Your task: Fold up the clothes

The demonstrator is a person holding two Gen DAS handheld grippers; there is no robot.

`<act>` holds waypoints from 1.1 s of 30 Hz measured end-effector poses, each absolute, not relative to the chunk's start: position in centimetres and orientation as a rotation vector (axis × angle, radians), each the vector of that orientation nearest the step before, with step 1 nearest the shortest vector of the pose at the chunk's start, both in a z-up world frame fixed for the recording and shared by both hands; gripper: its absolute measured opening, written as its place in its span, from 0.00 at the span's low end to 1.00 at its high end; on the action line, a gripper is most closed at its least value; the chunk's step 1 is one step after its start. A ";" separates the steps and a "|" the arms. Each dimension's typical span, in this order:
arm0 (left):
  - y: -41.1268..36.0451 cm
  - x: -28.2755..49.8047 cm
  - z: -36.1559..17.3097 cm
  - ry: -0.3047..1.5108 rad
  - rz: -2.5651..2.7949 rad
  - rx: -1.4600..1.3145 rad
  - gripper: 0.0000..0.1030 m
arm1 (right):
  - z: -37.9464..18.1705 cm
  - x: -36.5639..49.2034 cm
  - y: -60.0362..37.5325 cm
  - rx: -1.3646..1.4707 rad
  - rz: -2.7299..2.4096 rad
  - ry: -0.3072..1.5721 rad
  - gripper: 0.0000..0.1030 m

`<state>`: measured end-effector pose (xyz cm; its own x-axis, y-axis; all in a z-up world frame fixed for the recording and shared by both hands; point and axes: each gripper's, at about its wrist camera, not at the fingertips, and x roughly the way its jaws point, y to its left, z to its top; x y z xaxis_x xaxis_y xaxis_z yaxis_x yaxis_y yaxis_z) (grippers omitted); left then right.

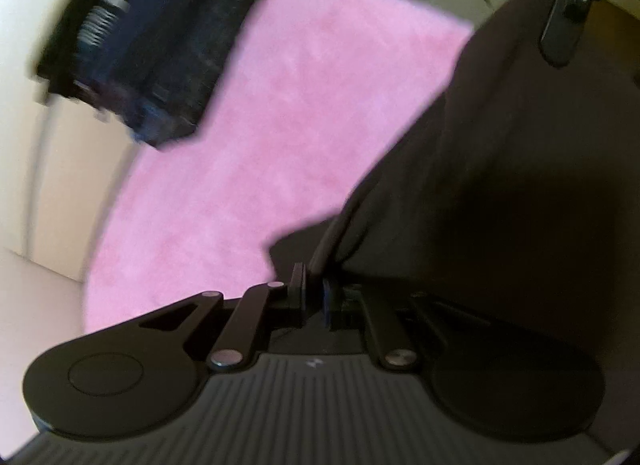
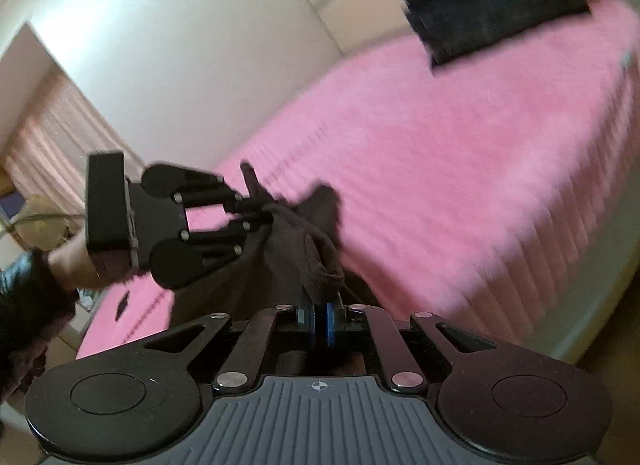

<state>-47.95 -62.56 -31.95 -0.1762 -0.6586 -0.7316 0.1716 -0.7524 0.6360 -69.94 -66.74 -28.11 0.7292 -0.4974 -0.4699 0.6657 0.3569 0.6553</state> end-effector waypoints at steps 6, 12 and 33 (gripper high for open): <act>-63.4 -46.5 -30.2 -0.476 -1.940 1.428 0.26 | -28.4 -69.8 -67.4 0.941 -0.759 0.209 0.04; -64.1 -41.8 -26.6 -0.251 -1.826 1.256 0.26 | -28.6 -70.0 -67.3 0.947 -0.771 0.202 0.04; -60.3 -31.7 -29.6 0.199 -1.682 1.080 0.31 | -26.8 -66.0 -66.8 0.777 -0.714 0.301 0.55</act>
<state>-31.70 -60.27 -29.60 -0.0127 -0.6825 -0.7307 0.8343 -0.4100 0.3685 -65.98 -66.79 -26.84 0.7289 -0.4731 -0.4948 0.6846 0.4969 0.5333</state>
